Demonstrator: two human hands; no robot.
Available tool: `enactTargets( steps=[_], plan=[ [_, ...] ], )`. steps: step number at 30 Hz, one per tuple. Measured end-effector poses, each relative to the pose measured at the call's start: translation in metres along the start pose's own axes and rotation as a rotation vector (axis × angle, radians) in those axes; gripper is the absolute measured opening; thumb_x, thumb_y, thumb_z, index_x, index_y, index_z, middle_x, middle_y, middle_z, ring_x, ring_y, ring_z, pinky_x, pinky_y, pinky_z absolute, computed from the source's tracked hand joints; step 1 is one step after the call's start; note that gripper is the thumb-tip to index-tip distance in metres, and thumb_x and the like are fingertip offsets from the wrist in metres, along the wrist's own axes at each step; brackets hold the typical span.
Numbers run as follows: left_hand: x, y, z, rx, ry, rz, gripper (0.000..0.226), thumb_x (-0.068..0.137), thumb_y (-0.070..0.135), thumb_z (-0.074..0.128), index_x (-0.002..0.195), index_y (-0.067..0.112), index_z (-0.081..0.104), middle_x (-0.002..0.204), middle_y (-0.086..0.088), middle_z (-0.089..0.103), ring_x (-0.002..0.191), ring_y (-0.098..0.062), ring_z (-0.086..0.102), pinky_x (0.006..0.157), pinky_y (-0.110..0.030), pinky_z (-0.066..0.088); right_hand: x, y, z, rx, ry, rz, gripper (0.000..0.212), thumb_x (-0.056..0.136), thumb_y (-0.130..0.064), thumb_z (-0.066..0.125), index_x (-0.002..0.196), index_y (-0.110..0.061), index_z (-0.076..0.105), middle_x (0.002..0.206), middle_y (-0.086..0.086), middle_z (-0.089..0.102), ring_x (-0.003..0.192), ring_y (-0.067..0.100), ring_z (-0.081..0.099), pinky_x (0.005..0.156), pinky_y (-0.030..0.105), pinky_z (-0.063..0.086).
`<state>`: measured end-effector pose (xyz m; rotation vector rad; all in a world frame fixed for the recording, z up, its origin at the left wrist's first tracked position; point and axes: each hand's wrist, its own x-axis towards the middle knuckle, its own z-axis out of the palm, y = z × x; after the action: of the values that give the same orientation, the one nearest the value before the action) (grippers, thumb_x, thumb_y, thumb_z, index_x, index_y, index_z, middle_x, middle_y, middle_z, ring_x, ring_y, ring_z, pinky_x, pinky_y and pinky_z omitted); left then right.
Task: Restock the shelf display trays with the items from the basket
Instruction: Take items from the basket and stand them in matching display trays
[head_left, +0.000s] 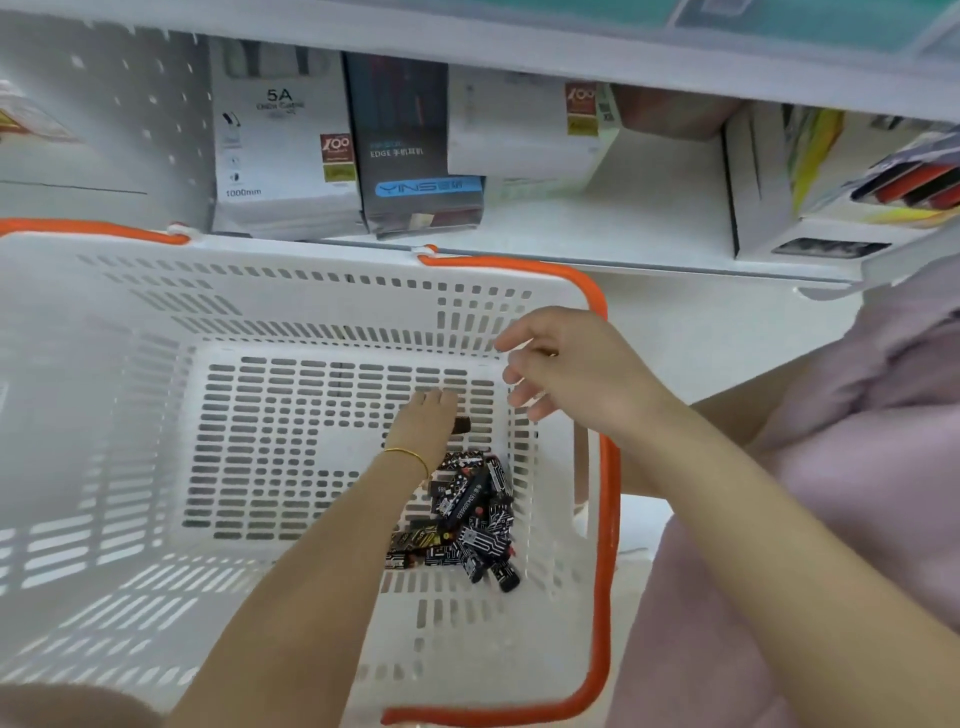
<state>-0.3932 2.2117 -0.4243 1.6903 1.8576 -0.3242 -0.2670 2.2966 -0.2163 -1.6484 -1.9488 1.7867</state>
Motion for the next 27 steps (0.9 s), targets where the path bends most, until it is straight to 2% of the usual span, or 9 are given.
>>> enactTargets(
  steps=[5,8,11,14,18,21,23,25,27],
  plan=[
    [-0.017,0.002,0.012,-0.168,-0.196,0.055,0.051,0.087,0.005,0.053,0.134,0.011,0.034,0.131,-0.011,0.042,0.117,-0.029,0.044,0.095,-0.038,0.044,0.000,-0.005,0.004,0.005,-0.007,-0.026,0.017,0.095,-0.006,0.046,0.099,-0.016,0.058,0.091,0.009,0.061,0.066,0.018,0.063,0.057,0.027,0.055],
    [-0.028,0.008,0.019,-0.259,-0.216,0.037,0.052,0.089,0.014,0.052,0.136,0.010,0.031,0.135,-0.012,0.039,0.119,-0.028,0.042,0.097,-0.036,0.041,0.000,-0.007,0.006,-0.003,-0.016,-0.026,0.017,0.095,-0.007,0.046,0.100,-0.017,0.058,0.096,0.011,0.061,0.065,0.016,0.063,0.056,0.024,0.054],
    [-0.038,0.016,0.028,-0.274,-0.235,0.039,0.070,0.086,0.035,0.056,0.143,0.011,0.023,0.141,-0.012,0.031,0.128,-0.029,0.034,0.104,-0.039,0.036,-0.002,-0.009,0.009,-0.037,-0.018,-0.047,0.017,0.095,-0.007,0.046,0.101,-0.017,0.058,0.095,0.010,0.062,0.069,0.018,0.065,0.059,0.028,0.055],
    [-0.042,0.026,0.035,-0.174,-0.167,0.021,0.086,0.081,0.048,0.064,0.144,0.010,0.020,0.141,-0.012,0.034,0.129,-0.028,0.035,0.105,-0.039,0.037,-0.003,-0.011,0.012,-0.055,-0.018,-0.051,0.018,0.095,-0.008,0.046,0.105,-0.015,0.060,0.095,0.009,0.063,0.073,0.020,0.067,0.061,0.030,0.056],
    [-0.038,0.033,0.038,-0.282,-0.178,0.018,0.090,0.077,0.037,0.071,0.146,0.011,0.019,0.141,-0.012,0.035,0.130,-0.029,0.034,0.107,-0.037,0.033,-0.005,-0.011,0.014,-0.079,-0.024,-0.052,0.018,0.095,-0.010,0.047,0.107,-0.014,0.060,0.101,0.009,0.060,0.071,0.018,0.066,0.063,0.031,0.056],
    [-0.039,0.036,0.038,-0.384,-0.205,0.003,0.086,0.076,0.026,0.069,0.146,0.014,0.020,0.140,-0.012,0.033,0.130,-0.029,0.031,0.107,-0.038,0.033,-0.005,-0.012,0.015,-0.117,-0.024,-0.060,0.019,0.095,-0.011,0.047,0.109,-0.014,0.060,0.103,0.007,0.060,0.071,0.017,0.066,0.061,0.028,0.055],
    [-0.036,0.039,0.037,-0.503,-0.242,-0.052,0.075,0.081,0.024,0.061,0.146,0.015,0.022,0.141,-0.012,0.033,0.130,-0.030,0.032,0.107,-0.040,0.032,-0.005,-0.012,0.016,-0.129,-0.025,-0.062,0.020,0.095,-0.011,0.047,0.110,-0.014,0.060,0.103,0.007,0.061,0.072,0.016,0.066,0.061,0.029,0.056],
    [-0.031,0.046,0.036,-0.719,-0.290,-0.129,0.057,0.088,0.025,0.051,0.141,0.013,0.034,0.137,-0.014,0.040,0.125,-0.033,0.040,0.103,-0.042,0.037,-0.005,-0.013,0.017,-0.132,-0.029,-0.062,0.019,0.095,-0.011,0.047,0.110,-0.014,0.059,0.102,0.007,0.061,0.072,0.016,0.066,0.061,0.028,0.056],
    [-0.029,0.055,0.033,-0.859,-0.286,-0.195,0.045,0.091,0.035,0.047,0.128,0.008,0.046,0.126,-0.019,0.051,0.113,-0.034,0.050,0.094,-0.042,0.042,-0.006,-0.014,0.018,-0.131,-0.034,-0.059,0.020,0.095,-0.011,0.046,0.110,-0.015,0.059,0.101,0.007,0.061,0.073,0.016,0.066,0.062,0.030,0.056]
  ],
)
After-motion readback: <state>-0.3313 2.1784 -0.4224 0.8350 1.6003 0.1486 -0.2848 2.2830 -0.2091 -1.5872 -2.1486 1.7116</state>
